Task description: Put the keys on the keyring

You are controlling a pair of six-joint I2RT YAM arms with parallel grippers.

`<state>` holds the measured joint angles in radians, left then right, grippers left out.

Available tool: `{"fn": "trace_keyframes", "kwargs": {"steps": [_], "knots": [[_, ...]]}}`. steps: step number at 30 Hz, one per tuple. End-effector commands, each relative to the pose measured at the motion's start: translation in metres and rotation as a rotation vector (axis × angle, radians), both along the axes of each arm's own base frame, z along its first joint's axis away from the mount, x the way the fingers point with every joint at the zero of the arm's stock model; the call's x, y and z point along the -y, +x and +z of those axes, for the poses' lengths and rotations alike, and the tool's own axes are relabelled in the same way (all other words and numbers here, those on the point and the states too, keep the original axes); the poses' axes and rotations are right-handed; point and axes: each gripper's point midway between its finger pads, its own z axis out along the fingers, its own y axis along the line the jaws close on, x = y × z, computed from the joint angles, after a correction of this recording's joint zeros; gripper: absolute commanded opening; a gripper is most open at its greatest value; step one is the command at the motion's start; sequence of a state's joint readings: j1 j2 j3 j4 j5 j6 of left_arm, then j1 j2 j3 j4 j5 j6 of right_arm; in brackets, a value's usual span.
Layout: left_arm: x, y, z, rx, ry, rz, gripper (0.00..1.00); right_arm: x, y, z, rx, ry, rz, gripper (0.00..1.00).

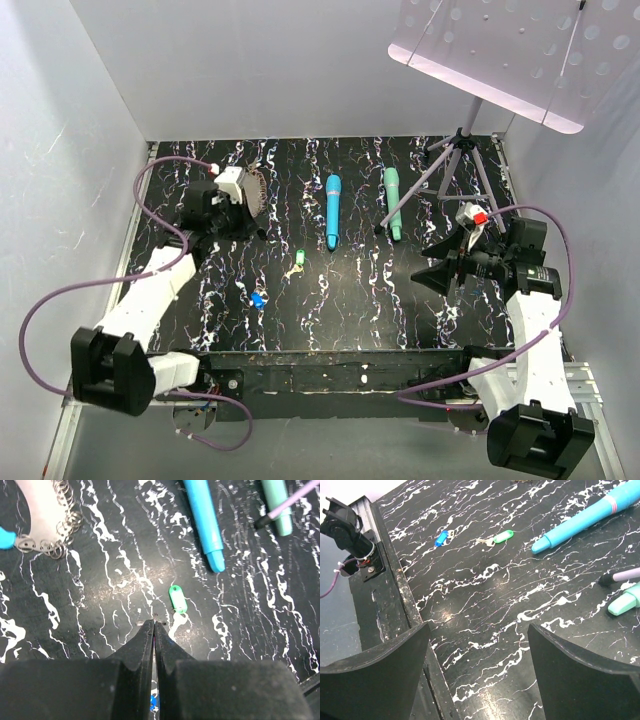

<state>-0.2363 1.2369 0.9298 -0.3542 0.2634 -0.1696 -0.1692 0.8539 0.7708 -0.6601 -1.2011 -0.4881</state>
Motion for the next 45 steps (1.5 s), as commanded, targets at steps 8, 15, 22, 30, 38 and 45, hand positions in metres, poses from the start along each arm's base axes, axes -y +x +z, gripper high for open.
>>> {"fn": "trace_keyframes", "kwargs": {"steps": [8,15,22,30,38,45], "knots": [[0.05,-0.061,0.045,0.15,-0.02,-0.286,0.0,-0.005,-0.029,0.025,0.099,-0.028,0.095,0.88],[0.098,-0.098,0.053,0.179,-0.019,-0.426,0.0,-0.003,-0.034,0.034,0.105,-0.062,0.089,0.88],[0.144,-0.13,0.057,0.212,-0.031,-0.558,0.0,-0.003,-0.035,0.035,0.113,-0.066,0.086,0.88],[0.17,-0.15,0.05,0.241,-0.01,-0.666,0.0,-0.007,-0.033,0.041,0.137,-0.023,0.122,0.88],[0.179,-0.161,0.036,0.253,0.03,-0.759,0.0,-0.018,-0.042,0.043,0.258,0.032,0.235,0.88],[0.183,-0.158,0.032,0.286,0.05,-0.767,0.0,-0.033,-0.042,0.037,0.247,0.003,0.349,0.86]]}}
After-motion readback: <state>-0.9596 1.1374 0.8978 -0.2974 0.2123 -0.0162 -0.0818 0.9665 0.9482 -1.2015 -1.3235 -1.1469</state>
